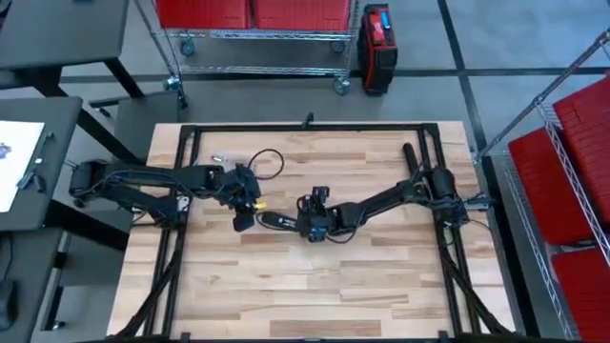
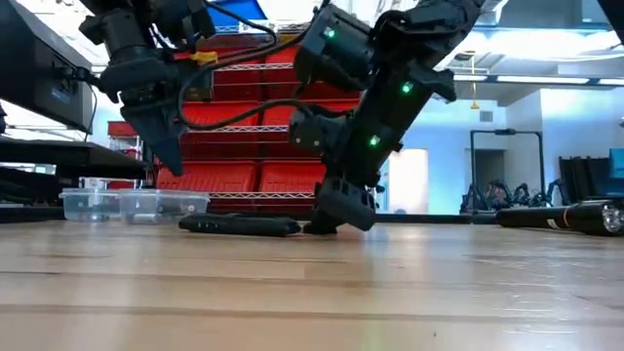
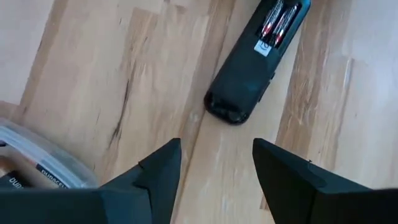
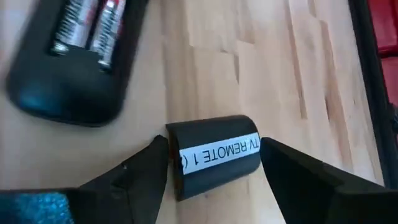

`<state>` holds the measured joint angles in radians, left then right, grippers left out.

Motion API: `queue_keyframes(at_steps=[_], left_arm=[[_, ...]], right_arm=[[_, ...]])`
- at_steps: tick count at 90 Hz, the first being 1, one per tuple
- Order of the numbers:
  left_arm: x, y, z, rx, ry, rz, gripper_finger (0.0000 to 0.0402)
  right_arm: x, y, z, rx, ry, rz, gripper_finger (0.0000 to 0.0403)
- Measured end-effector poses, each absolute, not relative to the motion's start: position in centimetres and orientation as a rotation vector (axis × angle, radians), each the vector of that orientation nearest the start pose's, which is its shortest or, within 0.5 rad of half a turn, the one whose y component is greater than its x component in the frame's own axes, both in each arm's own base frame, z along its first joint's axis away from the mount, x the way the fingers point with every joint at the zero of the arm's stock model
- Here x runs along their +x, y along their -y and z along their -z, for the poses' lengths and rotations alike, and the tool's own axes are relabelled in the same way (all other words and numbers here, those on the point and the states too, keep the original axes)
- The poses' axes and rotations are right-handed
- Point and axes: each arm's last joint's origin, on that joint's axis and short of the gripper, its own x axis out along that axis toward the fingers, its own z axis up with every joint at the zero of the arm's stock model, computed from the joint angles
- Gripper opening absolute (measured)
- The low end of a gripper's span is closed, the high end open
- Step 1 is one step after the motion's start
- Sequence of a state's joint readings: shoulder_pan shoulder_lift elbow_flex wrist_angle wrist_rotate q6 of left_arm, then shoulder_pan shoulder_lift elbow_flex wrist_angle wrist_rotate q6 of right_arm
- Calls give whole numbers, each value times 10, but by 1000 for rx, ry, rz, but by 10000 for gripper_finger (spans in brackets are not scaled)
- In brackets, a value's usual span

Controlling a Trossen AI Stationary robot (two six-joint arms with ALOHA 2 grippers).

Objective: Insert battery
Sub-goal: Close the remote's battery compartment

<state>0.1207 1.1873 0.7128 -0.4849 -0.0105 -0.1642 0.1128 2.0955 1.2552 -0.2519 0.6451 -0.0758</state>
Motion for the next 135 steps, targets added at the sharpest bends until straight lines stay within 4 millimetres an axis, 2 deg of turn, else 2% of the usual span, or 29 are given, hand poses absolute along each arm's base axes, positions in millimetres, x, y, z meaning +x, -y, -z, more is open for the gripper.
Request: queue_keyframes(at_steps=[14, 23, 34, 40, 52, 70, 78, 91, 101, 112, 129, 135], left_arm=[[221, -27, -211, -203, -946, -199, 179], [221, -27, -211, -201, -945, -199, 179], [221, -27, -211, -201, -944, -199, 179], [221, -27, -211, -201, -944, -199, 179], [221, -27, -211, -205, -943, -201, 179], [221, -27, -211, -207, -935, -201, 179], [222, -27, -212, -216, -922, -206, 179], [226, -28, -215, -217, -877, -203, 179], [228, -28, -214, -212, -869, -201, 179], [232, -28, -206, -183, -907, -188, 179], [242, -29, -189, -160, -968, -177, 179], [246, -30, -184, -159, -971, -176, 179]], right_arm=[[400, -10, -104, -425, -1101, 432, 187], [398, -3, -94, -365, -1133, 420, 125], [398, 1, -89, -370, -1152, 423, 39], [399, 1, -89, -362, -1144, 425, 13], [397, 1, -100, -279, -1123, 426, 3], [384, -3, -134, -100, -1109, 445, 1], [376, -4, -150, 60, -1102, 482, 1], [371, -7, -176, 432, -1031, 482, 1], [380, -17, -182, 656, -936, 424, 1], [389, -23, -189, 847, -812, 441, 1], [396, -25, -188, 1026, -710, 509, 0], [404, -26, -183, 1081, -660, 497, 0]])
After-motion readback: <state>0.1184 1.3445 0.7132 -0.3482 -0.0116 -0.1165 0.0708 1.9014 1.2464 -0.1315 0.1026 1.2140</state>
